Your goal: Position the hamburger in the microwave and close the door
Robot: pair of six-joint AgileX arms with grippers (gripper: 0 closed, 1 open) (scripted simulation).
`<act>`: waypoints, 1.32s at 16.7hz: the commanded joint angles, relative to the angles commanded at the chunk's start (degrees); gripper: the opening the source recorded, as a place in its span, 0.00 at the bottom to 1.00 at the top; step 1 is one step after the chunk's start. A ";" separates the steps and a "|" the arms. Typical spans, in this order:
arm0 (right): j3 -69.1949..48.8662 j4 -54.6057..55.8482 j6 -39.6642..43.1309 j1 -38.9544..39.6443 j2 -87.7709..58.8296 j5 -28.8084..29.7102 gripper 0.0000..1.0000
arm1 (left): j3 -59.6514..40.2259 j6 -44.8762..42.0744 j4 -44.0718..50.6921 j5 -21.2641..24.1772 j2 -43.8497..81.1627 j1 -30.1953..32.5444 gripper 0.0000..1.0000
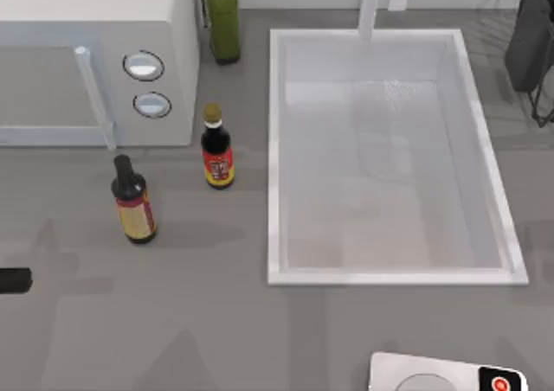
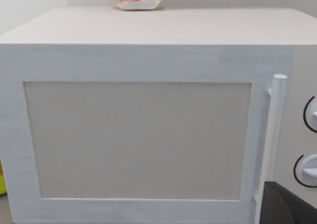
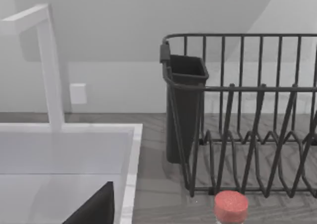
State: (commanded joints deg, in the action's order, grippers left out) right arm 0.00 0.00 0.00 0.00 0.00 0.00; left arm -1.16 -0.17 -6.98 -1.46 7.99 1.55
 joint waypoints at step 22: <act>0.00 0.00 0.00 0.00 0.00 0.00 1.00 | -8.16 -0.21 14.42 8.26 -4.86 -8.33 0.00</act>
State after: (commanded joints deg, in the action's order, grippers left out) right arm 0.00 0.00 0.00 0.00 0.00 0.00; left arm -9.32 -0.38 7.43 6.80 3.13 -6.78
